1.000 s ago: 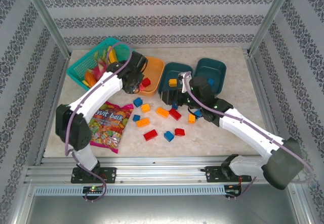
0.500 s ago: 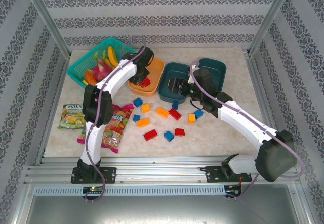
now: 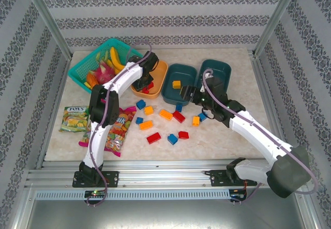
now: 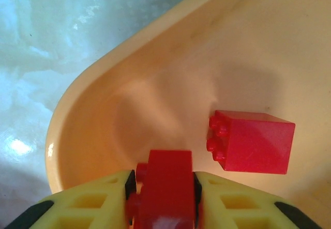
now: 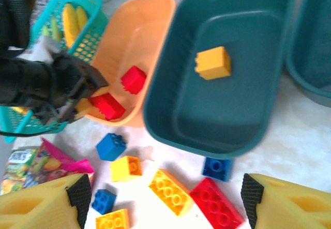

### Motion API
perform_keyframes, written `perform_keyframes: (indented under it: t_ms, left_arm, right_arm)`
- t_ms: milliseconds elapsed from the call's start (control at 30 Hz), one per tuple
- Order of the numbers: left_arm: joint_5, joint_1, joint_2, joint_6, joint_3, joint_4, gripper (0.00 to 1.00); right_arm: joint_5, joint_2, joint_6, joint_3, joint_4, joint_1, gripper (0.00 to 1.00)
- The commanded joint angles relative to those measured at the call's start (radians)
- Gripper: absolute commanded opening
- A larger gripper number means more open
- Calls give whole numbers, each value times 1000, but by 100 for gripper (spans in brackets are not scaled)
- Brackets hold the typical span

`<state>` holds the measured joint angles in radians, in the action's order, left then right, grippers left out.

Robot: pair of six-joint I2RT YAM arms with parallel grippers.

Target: Sort the legos into containers by color

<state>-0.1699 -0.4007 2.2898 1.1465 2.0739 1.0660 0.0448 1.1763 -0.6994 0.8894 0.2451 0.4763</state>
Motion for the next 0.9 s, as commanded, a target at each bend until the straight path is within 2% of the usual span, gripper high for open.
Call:
perform_keyframes:
  t_ms: [0,167,300,433,567,667,867]
  left_arm:
    - [2,1,-85,-15,7,9,47]
    - [2,-16,-153,-41,40,3,61]
    - [5,-44,-274,-106,-21,-32,69]
    - [121,-95,-420,-302,-177,-181,78]
    - [342,-153,-563,-494,-379,-335,83]
    - [428,-215,-651,-604,-500,-392,85]
    - [457,-266,-746,-612,-643,-425,87]
  right_arm:
    - [-60,-35,-58,-31,124,-19,78]
    - [-87,-60,-122,-72,188,-40,78]
    - [-102,-66,-180,-111,200,-61,78]
    - [-108,-55,-272,-159,202,-100,77]
    - [-103,-23,-355,-198,183,-136,76]
    - [-90,33,-398,-193,198,-152,75]
    - [-47,183,-427,-144,155,-156,73]
